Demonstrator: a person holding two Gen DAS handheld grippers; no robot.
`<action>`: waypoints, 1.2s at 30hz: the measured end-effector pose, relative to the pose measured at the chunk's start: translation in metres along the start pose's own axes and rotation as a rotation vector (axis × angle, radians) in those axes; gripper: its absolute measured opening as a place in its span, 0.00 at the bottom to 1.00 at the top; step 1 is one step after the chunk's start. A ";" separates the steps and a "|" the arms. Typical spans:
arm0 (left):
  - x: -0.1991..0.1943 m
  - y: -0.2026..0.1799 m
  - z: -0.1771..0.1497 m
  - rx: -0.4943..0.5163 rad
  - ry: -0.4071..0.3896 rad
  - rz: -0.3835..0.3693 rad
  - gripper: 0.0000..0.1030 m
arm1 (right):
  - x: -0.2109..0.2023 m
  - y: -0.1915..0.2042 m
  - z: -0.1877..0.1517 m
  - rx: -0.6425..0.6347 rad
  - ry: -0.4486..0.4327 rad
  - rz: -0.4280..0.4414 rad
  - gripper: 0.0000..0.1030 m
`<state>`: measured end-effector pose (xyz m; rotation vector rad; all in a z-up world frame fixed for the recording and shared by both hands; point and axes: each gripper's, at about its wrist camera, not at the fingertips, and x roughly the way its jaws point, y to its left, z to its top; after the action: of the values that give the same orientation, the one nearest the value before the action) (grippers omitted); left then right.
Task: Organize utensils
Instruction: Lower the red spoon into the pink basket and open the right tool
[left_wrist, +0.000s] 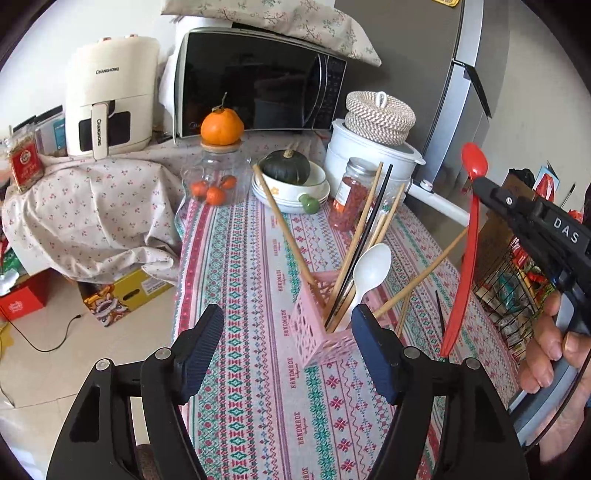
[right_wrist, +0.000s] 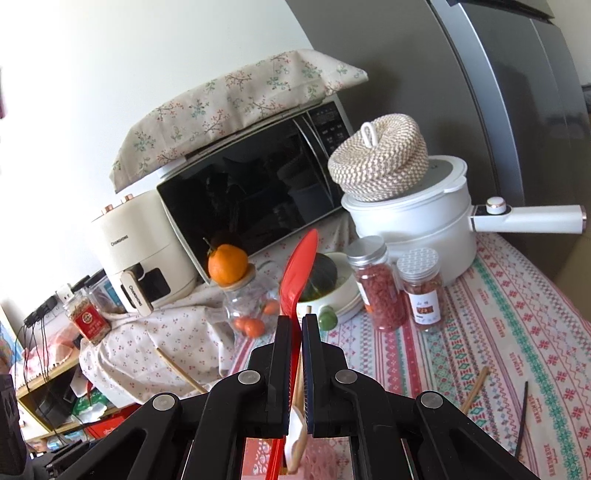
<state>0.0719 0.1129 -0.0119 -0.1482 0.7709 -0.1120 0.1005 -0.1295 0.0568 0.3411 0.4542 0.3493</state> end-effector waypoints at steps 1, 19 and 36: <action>0.000 0.004 -0.002 -0.009 0.014 0.007 0.72 | 0.003 0.005 -0.001 -0.012 -0.006 0.001 0.04; -0.003 0.045 -0.022 -0.088 0.098 0.034 0.72 | 0.068 0.066 -0.033 -0.192 -0.116 -0.202 0.04; 0.006 0.018 -0.019 -0.051 0.122 0.016 0.76 | 0.068 0.056 -0.042 -0.171 -0.025 -0.152 0.31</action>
<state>0.0640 0.1277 -0.0329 -0.1850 0.8968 -0.0871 0.1234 -0.0429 0.0192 0.1439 0.4197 0.2338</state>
